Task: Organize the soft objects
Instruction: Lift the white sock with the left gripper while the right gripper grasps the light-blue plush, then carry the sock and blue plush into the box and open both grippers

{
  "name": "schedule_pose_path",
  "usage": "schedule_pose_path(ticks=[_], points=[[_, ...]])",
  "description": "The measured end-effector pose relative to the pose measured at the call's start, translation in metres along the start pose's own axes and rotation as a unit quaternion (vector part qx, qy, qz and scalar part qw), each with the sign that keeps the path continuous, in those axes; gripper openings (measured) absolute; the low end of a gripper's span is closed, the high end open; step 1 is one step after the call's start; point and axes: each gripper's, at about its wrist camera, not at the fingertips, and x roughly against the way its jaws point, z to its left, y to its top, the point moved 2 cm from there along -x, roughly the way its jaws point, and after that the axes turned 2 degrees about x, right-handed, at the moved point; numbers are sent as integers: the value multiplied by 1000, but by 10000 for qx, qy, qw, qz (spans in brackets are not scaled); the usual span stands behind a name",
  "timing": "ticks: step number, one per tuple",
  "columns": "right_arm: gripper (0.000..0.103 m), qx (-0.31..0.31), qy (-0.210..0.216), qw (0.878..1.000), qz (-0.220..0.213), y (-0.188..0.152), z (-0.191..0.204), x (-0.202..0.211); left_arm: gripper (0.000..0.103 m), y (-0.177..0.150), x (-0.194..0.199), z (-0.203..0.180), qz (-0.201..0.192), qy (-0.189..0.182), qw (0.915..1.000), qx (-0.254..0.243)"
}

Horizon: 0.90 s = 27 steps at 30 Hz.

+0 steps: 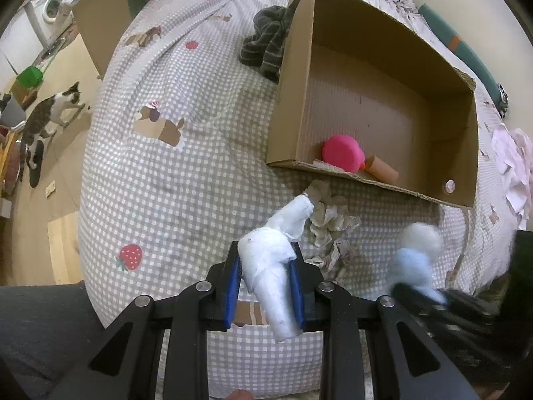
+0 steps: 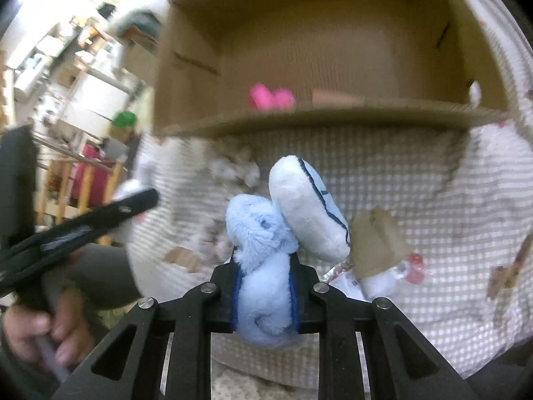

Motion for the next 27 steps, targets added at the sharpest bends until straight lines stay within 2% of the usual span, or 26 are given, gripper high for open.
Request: schedule_pose_path(ticks=[8,17,27], points=[[24,39,88,9991,-408,-3,-6,26,24,-4,1,-5,-77,199,9997,-152],[24,-82,273,9953,-925,7,-17,69,24,-4,33,-17,-531,261,9972,-451],[24,-94,625,9867,-1499,39,-15,114,24,33,74,-48,-824,-127,9944,-642]])
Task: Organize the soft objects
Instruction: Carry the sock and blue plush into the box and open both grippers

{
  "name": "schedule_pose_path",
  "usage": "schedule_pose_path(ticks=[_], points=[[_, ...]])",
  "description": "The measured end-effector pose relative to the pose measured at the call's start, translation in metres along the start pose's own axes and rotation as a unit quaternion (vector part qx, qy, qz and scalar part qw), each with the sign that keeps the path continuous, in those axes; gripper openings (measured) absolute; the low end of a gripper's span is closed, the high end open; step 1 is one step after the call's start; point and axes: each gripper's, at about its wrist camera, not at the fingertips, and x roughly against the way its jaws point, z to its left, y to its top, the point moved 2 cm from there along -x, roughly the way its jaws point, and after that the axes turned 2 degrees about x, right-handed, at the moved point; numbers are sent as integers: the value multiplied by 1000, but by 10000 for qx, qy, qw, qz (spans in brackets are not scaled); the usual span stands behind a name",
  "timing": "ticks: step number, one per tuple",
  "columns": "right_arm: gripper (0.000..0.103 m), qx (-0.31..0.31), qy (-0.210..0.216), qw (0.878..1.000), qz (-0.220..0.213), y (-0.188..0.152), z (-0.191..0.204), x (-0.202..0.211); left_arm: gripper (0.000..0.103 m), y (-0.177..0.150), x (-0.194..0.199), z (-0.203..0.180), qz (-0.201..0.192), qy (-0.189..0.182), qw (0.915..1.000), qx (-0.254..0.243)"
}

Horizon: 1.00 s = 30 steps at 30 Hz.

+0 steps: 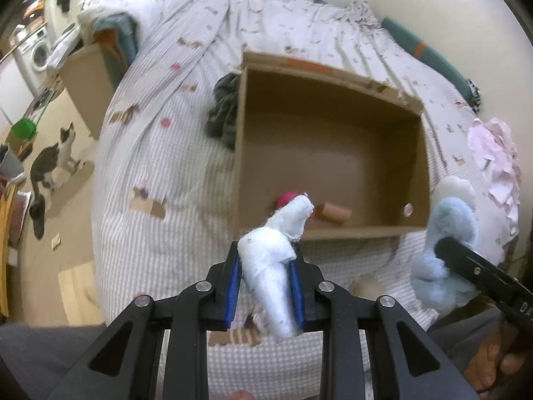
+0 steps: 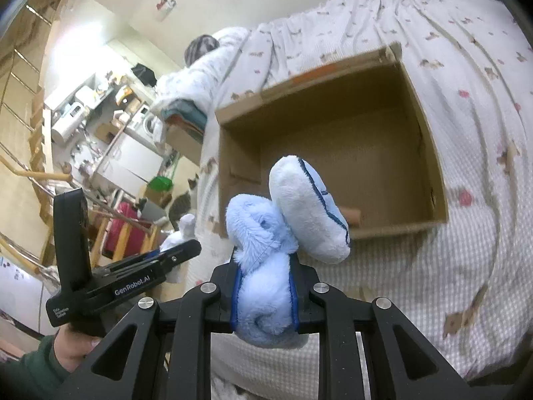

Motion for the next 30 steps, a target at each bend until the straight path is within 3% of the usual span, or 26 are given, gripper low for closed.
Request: schedule_pose_path(ticks=[15,22,30], points=[[24,165,-262,9991,-292,75,-16,-7,24,78,-29,-32,-278,118,9987,-412],[24,-72,-506,9986,-143,78,-43,-34,24,74,-73,-33,-5,-23,9995,-322],[24,-232,-886,9955,250,70,-67,-57,24,63,-102,-31,23,242,9982,-550]])
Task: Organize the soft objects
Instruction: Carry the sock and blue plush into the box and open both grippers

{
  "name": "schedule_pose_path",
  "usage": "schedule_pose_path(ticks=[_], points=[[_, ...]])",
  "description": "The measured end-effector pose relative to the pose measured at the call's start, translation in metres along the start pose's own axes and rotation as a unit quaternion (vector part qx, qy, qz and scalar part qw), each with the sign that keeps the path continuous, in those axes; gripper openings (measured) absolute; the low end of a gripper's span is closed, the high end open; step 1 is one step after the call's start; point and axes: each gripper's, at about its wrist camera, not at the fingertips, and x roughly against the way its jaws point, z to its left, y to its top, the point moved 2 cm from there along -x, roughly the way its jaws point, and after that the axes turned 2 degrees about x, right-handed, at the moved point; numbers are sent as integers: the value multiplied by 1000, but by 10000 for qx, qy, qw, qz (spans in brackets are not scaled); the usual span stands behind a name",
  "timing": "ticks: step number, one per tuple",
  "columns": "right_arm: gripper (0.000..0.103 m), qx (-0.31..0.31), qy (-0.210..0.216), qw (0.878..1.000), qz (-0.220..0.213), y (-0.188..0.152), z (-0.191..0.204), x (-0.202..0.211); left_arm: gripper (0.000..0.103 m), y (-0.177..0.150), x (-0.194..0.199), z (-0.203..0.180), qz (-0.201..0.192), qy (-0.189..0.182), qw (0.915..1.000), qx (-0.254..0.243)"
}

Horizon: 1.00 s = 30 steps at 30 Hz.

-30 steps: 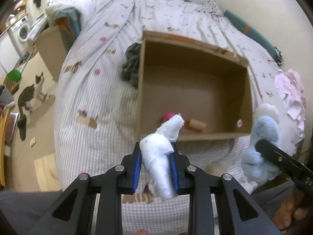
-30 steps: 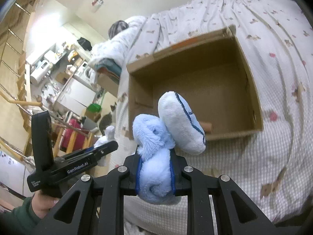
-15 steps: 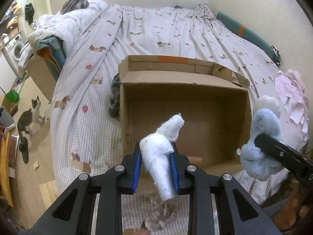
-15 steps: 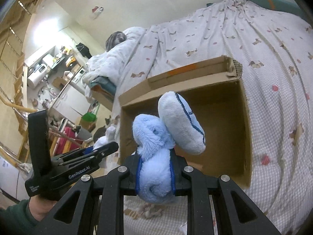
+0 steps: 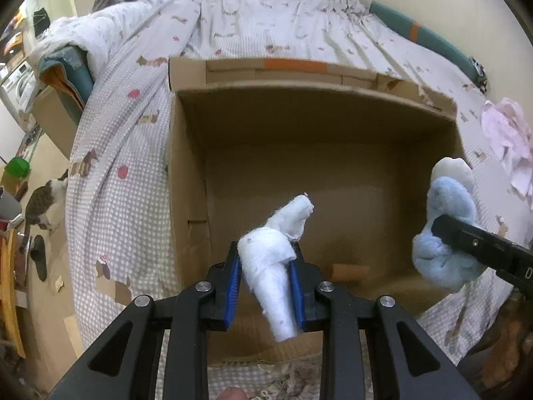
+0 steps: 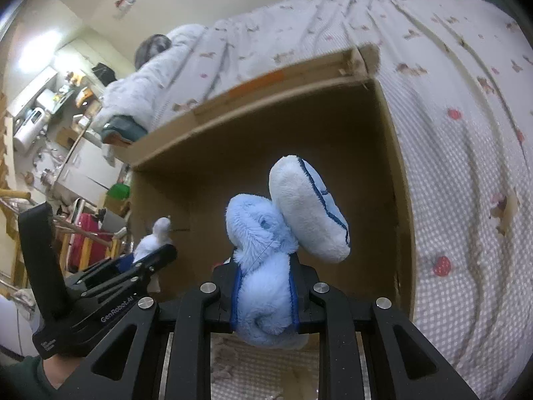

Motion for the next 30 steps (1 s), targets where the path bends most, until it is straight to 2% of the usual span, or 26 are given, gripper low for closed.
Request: schedule_pose_path(ticks=[4,9,14,23,24,26,27,28,29,30], points=[[24,-74,-129,9997,206,-3,-6,-12,24,-2,-8,1,197,-81,9997,72],[24,-33,-211,9990,403,-7,-6,-24,24,-4,-6,-7,57,-54,9999,-131],[25,86,-381,9982,463,-5,-5,-31,24,-4,-10,-11,69,-33,9997,-238],[26,-38,-385,9979,516,-2,-7,-39,26,-3,-15,-12,193,-65,9996,-174],[27,-64,-383,9980,507,-2,-8,-39,29,-3,-15,-11,211,-94,9996,-132],[29,-168,-407,9979,476,-2,-12,-38,46,-2,-11,-11,137,-153,9997,-117],[31,-217,-404,9979,461,-2,-14,-37,61,-1,-8,-13,69,-147,9997,-154],[33,-252,-396,9980,424,-2,-15,-36,66,-1,-5,-14,-12,-119,9997,-189],[37,-266,-419,9981,370,-1,-16,-34,66,-1,-2,-15,-59,-112,9997,-209],[46,-263,-431,9982,319,0,-15,-33,66,0,-1,-15,-80,-126,9996,-226]])
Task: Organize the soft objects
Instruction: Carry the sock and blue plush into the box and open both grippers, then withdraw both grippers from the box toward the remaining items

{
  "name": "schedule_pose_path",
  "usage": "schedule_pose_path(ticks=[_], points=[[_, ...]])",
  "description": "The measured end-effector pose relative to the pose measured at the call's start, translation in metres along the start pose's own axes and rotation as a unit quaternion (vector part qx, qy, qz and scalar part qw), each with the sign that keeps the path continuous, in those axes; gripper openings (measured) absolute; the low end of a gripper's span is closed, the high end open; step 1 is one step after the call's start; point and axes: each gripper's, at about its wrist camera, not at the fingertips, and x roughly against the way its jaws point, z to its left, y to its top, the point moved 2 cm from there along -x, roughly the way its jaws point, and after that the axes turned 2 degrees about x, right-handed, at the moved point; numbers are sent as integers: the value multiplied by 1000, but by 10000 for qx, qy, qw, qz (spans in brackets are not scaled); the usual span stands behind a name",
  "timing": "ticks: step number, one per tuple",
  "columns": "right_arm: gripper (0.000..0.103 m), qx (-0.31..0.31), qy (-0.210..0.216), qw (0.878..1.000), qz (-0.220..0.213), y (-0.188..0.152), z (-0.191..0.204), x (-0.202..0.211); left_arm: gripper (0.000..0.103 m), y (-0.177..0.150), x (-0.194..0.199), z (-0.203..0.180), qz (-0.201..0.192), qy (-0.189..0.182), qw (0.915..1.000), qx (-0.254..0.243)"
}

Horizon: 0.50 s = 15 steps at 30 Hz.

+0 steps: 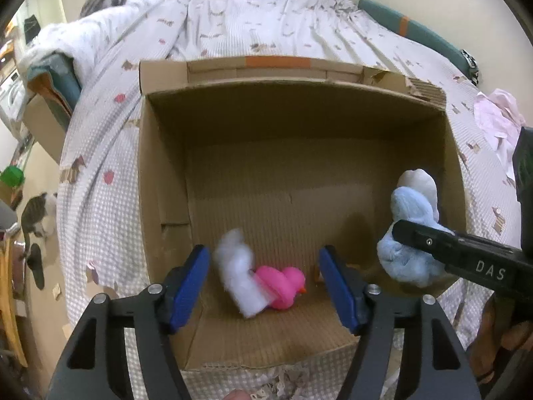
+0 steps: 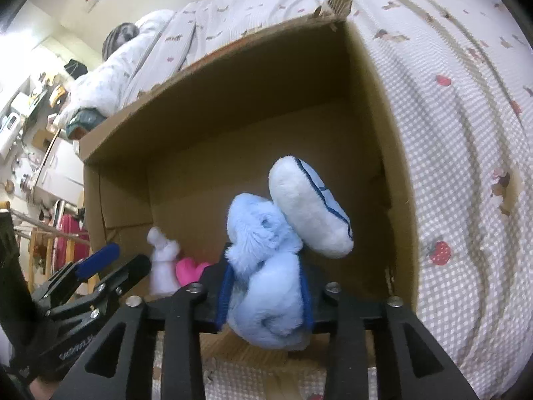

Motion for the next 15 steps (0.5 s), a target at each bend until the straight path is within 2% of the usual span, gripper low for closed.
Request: schedule_pose_path(ticks=[2,4,6,8,9,10,12,15], points=[[60,-33,65,9999,-122,2,0,4,70,1,2,0,-7,-59,10000,-7],[66,-77,126,9996,-228,4,-1,8,84,3,5,0,-59,-65,10000,16],[79,-72,125,9992,-370,7,1,14,92,4,10,2,-161,-90,9998,58],[86,-20,101,9982,-586,9,2,23,98,5,15,3,-254,-112,9996,75],[97,4,89,9976,-690,10,3,27,101,5,17,3,-298,-135,9994,76],[103,22,78,9967,-812,11,4,31,102,6,19,3,-334,-147,9993,73],[103,43,121,9943,-1063,12,5,40,102,5,22,3,-392,-122,9991,56],[103,32,115,9927,-1196,14,3,47,102,5,27,5,-458,-151,9988,128]])
